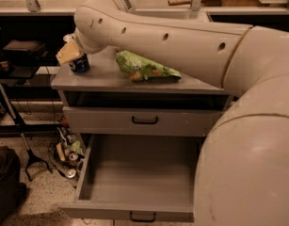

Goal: Place pepsi can into middle drawer

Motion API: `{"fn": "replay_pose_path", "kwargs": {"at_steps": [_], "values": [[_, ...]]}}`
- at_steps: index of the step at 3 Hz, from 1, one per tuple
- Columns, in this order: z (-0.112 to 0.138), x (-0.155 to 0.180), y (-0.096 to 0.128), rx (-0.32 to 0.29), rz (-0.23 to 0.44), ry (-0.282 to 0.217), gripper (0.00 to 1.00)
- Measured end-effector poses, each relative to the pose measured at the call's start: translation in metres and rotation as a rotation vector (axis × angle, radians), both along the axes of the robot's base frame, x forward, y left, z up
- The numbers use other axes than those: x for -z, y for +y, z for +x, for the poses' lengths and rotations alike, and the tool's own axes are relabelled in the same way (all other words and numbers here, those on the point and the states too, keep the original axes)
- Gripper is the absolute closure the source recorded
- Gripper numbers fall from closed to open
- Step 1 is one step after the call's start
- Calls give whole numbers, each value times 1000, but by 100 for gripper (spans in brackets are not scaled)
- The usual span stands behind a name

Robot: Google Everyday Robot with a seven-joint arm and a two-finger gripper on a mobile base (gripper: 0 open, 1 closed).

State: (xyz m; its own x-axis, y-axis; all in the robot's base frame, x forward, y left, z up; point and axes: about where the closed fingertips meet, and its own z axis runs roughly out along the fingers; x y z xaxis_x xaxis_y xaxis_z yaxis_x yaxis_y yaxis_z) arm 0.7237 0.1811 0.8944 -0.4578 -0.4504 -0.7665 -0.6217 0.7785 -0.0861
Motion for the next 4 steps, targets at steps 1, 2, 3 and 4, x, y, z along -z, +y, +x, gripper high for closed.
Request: {"fn": "replay_pose_path", "kwargs": {"at_steps": [1, 2, 3, 4], "values": [[0, -4, 11, -3, 32, 3, 0], [-4, -10, 30, -33, 66, -5, 0], [-7, -15, 45, -67, 88, -14, 0], [-10, -15, 59, -112, 97, -9, 25]]}}
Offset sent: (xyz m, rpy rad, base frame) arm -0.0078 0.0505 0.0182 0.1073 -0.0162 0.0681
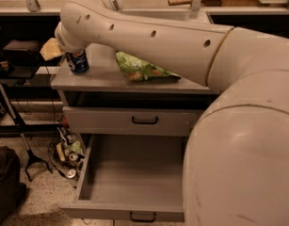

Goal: Place pepsi can into middle drawer

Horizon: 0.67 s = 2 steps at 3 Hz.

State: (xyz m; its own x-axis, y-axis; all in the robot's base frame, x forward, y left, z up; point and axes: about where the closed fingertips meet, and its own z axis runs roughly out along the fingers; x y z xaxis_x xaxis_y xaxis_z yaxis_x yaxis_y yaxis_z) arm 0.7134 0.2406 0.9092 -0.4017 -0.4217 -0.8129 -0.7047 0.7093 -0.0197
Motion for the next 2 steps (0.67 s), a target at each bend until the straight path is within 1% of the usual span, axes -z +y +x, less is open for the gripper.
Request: {"fn": "replay_pose_path", "kwargs": {"at_steps": [2], "values": [[-5, 7, 5, -35, -5, 14, 72]]}}
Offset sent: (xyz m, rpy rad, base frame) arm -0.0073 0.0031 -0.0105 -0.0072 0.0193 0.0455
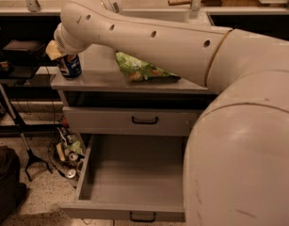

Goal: Place pepsi can into middle drawer

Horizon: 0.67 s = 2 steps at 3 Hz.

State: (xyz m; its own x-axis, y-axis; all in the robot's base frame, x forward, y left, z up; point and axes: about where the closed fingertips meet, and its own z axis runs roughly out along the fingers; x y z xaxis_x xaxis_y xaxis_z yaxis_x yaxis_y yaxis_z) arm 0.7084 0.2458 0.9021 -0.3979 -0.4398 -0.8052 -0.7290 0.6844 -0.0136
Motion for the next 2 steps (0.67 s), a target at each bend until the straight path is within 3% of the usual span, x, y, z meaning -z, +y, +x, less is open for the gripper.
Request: {"fn": "replay_pose_path", "kwargs": {"at_steps": [1, 2], "values": [[-10, -7, -14, -12, 15, -25, 95], [-36, -25, -37, -53, 57, -66, 100]]}}
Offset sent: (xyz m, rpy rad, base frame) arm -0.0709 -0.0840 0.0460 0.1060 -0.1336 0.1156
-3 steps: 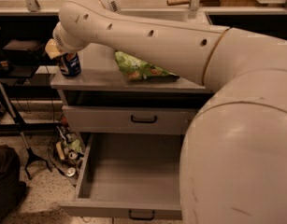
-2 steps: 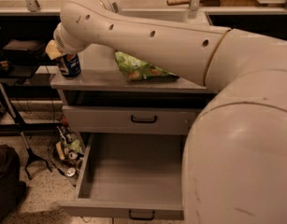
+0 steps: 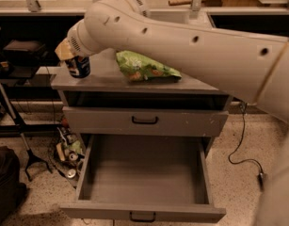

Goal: Place pepsi can into middle drawer

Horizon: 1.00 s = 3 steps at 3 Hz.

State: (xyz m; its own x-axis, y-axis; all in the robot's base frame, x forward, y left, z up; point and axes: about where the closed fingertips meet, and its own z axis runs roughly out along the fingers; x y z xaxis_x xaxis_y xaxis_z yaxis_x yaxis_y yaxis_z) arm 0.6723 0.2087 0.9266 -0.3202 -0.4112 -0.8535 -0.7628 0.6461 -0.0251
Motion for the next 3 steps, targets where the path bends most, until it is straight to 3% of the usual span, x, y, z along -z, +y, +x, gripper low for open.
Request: {"fn": "replay_pose_path", "kwargs": {"at_steps": [1, 2, 3], "values": [[-36, -18, -24, -52, 62, -34, 100], [-70, -28, -39, -111, 104, -37, 100], [-98, -24, -48, -201, 103, -36, 100]]}}
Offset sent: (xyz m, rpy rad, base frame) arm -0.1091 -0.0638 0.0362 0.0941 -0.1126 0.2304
